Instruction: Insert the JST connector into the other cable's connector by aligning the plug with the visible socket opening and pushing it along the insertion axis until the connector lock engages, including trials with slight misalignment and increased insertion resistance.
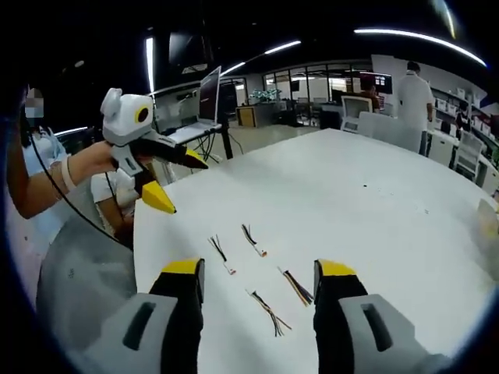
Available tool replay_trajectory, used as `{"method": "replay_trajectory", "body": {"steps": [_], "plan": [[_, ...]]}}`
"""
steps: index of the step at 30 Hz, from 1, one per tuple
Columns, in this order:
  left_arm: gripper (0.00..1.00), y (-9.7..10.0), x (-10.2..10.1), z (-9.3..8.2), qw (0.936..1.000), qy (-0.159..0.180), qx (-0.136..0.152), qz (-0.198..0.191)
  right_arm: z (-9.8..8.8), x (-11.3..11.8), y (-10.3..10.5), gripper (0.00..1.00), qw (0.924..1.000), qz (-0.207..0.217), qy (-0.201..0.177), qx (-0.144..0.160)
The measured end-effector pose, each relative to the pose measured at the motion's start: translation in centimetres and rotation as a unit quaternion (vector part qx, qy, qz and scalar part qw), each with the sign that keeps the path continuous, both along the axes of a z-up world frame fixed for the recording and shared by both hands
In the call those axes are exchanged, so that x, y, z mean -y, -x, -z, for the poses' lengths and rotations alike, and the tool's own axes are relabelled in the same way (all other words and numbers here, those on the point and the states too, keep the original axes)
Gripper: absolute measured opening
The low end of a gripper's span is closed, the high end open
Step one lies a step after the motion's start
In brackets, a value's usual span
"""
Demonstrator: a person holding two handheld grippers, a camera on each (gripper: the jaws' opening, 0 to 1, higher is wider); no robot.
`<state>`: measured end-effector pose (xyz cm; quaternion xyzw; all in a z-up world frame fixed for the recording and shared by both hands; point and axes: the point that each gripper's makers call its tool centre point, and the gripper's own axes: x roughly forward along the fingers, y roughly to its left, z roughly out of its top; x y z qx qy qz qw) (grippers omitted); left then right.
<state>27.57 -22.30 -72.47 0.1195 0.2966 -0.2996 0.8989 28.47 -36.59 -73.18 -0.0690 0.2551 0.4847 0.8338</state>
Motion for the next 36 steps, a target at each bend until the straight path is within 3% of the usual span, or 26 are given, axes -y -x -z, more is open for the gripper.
{"method": "replay_trajectory", "body": {"steps": [3, 8, 14, 27, 32, 36], "plan": [[0.64, -0.2, 0.4, 0.5, 0.9999, -0.003, -0.001, 0.011, 0.1, -0.1, -0.4, 0.47, 0.9999, 0.004, -0.011, -0.011], [0.59, -0.7, 1.3, 1.4, 0.9994, -0.009, -0.001, 0.034, 0.5, -0.5, -1.0, 0.48, 0.9998, -0.001, -0.014, -0.016], [0.56, -1.5, 2.0, 1.9, 0.9989, 0.008, -0.004, 0.046, 1.2, -1.1, -1.3, 0.43, 0.9997, -0.017, -0.01, -0.017], [0.57, -3.0, 2.7, 3.8, 0.9982, 0.005, -0.017, 0.058, 3.3, -1.4, -2.2, 0.41, 0.9984, -0.052, 0.017, -0.014], [0.56, -3.2, 2.8, 4.8, 0.9975, -0.003, -0.025, 0.066, 4.8, -1.4, -2.3, 0.4, 0.9972, -0.062, 0.033, -0.028], [0.54, -3.5, 2.9, 5.3, 0.9969, 0.016, -0.035, 0.068, 5.5, -1.6, -2.5, 0.38, 0.9965, -0.069, 0.037, -0.03]]}}
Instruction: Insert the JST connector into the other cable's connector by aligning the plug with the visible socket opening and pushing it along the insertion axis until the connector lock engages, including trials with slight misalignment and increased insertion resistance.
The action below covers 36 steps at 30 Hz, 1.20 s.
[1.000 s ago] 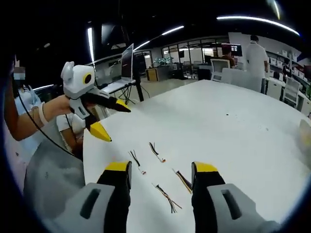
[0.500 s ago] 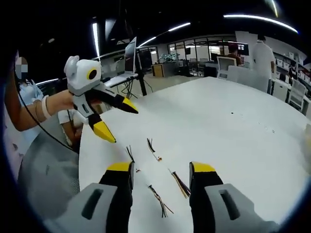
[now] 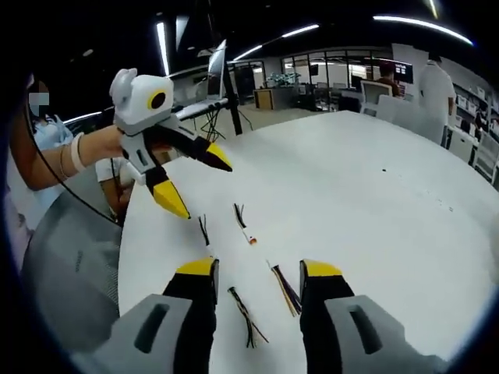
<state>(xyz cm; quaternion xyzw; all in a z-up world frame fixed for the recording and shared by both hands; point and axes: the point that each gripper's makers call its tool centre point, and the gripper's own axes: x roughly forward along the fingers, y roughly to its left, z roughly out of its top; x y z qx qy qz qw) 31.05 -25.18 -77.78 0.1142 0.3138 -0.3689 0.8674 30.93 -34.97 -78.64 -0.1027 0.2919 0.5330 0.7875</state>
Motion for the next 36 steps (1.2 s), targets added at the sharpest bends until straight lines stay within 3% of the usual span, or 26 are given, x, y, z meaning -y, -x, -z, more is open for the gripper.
{"method": "replay_trajectory", "body": {"steps": [36], "plan": [[0.41, -1.0, 1.3, 3.8, 0.9975, -0.024, -0.024, 0.062, 4.2, -1.3, -1.4, 0.29, 0.9978, -0.05, 0.043, -0.008]]}}
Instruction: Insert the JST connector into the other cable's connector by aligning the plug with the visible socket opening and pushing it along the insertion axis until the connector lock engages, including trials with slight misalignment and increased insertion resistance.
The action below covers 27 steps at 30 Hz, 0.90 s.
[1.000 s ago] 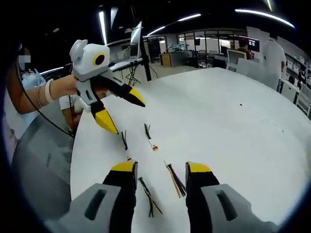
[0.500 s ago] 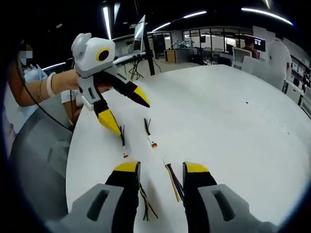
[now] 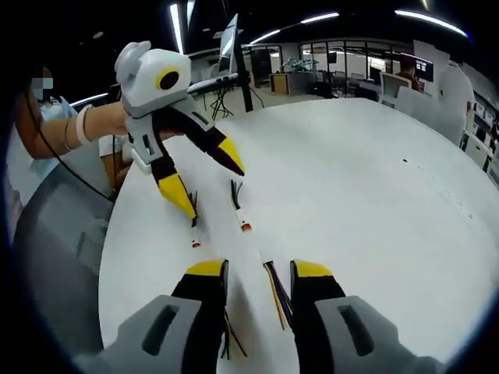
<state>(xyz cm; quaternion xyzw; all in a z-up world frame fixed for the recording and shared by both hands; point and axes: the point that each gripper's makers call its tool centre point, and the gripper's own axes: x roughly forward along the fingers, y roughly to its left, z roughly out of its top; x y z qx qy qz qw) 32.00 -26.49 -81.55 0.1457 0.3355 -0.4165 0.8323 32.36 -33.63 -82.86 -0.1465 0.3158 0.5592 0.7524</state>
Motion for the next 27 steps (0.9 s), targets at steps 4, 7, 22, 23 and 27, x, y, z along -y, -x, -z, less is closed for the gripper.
{"method": "replay_trajectory", "body": {"steps": [4, 7, 22, 23, 27], "plan": [[0.38, -0.2, 0.2, 0.3, 1.0, -0.003, 0.0, 0.004, 0.4, -0.1, -0.1, 0.27, 1.0, -0.005, 0.003, 0.002], [0.35, -0.3, 0.4, 0.7, 0.9998, -0.012, 0.004, 0.017, 0.5, -0.3, -0.2, 0.25, 0.9999, -0.009, 0.004, 0.006], [0.23, -0.1, 0.8, 2.8, 0.9959, -0.049, 0.013, 0.074, 1.8, -0.3, -0.2, 0.21, 0.9996, -0.021, 0.016, 0.002], [0.22, 0.0, 0.8, 2.9, 0.9957, -0.052, 0.01, 0.077, 1.8, -0.4, -0.2, 0.21, 0.9996, -0.023, 0.015, 0.003], [0.21, 0.0, 1.0, 2.9, 0.9958, -0.046, 0.009, 0.079, 1.9, -0.4, -0.2, 0.18, 0.9992, -0.032, 0.02, 0.013]]}}
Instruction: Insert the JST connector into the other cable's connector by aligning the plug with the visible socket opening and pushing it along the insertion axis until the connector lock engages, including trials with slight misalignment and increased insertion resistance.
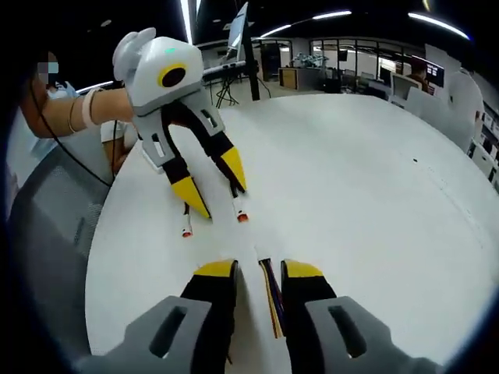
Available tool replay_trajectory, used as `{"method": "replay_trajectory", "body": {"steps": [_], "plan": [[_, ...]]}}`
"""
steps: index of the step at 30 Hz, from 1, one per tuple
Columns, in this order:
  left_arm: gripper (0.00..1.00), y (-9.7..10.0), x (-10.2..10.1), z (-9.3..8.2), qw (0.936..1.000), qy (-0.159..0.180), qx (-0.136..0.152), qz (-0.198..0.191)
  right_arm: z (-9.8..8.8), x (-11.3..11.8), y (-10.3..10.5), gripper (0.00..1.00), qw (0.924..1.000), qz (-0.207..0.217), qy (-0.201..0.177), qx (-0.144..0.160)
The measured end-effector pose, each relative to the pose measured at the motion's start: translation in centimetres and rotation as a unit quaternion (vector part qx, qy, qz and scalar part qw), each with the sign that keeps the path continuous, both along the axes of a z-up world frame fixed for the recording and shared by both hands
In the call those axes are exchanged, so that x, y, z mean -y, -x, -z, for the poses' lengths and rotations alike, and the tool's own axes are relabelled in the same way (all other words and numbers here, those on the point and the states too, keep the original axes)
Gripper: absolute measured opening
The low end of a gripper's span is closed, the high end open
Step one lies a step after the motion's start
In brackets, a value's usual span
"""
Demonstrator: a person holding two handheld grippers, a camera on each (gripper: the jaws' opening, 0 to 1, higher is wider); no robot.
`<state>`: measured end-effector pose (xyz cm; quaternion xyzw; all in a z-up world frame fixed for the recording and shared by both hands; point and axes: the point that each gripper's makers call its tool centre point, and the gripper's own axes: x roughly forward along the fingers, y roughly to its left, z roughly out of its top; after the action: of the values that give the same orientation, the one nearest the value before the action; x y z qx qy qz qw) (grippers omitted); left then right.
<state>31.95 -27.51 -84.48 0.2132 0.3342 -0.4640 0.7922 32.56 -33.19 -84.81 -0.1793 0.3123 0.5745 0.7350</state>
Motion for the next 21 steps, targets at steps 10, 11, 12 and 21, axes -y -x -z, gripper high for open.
{"method": "replay_trajectory", "body": {"steps": [10, 11, 12, 21], "plan": [[0.15, -0.34, -0.09, 0.11, 0.9998, -0.005, 0.011, 0.015, 0.21, -0.16, -0.19, 0.14, 0.9997, -0.015, 0.007, 0.016], [0.14, -0.34, -0.09, 0.13, 0.9998, -0.005, 0.011, 0.017, 0.22, -0.17, -0.23, 0.13, 0.9997, -0.016, 0.006, 0.017], [0.14, -0.35, -0.11, 0.16, 0.9998, -0.005, 0.01, 0.016, 0.21, -0.18, -0.28, 0.12, 0.9997, -0.016, 0.006, 0.018], [0.12, -0.48, 0.0, 0.18, 0.9996, 0.0, 0.012, 0.024, 0.21, -0.49, -0.58, 0.08, 0.9991, -0.026, 0.004, 0.032]]}}
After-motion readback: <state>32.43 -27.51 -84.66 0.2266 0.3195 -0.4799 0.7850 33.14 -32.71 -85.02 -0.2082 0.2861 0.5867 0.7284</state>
